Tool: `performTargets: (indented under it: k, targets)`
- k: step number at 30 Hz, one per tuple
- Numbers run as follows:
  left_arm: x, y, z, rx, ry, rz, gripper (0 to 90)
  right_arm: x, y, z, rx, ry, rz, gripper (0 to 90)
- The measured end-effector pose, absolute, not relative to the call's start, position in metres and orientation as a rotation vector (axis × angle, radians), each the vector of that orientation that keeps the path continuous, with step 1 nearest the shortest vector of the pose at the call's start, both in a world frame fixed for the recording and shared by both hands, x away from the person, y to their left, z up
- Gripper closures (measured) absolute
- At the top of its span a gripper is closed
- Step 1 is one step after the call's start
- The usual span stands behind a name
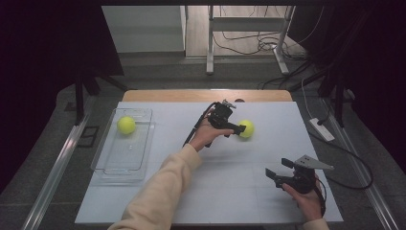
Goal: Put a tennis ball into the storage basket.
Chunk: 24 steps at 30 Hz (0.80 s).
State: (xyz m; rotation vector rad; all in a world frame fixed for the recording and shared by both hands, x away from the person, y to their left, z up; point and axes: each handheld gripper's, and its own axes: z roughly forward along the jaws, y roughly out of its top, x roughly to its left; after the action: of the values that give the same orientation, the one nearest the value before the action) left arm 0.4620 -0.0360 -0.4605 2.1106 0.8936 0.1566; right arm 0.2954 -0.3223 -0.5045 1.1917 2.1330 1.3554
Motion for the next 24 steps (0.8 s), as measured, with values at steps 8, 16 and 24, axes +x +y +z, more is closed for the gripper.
performTargets:
  k: [8, 16, 24]
  targets:
    - [0.467, -0.039, -0.462, 2.115, 0.905, 0.16, 12.9, 0.295, -0.322, -0.504, 1.189, 2.133, 1.358, 14.8]
    - [0.472, -0.045, -0.466, 2.13, 0.903, 0.154, 12.6, 0.295, -0.323, -0.505, 1.193, 2.131, 1.358, 14.8]
    - [0.474, -0.054, -0.47, 2.148, 0.887, 0.149, 12.5, 0.295, -0.323, -0.505, 1.194, 2.132, 1.355, 14.8]
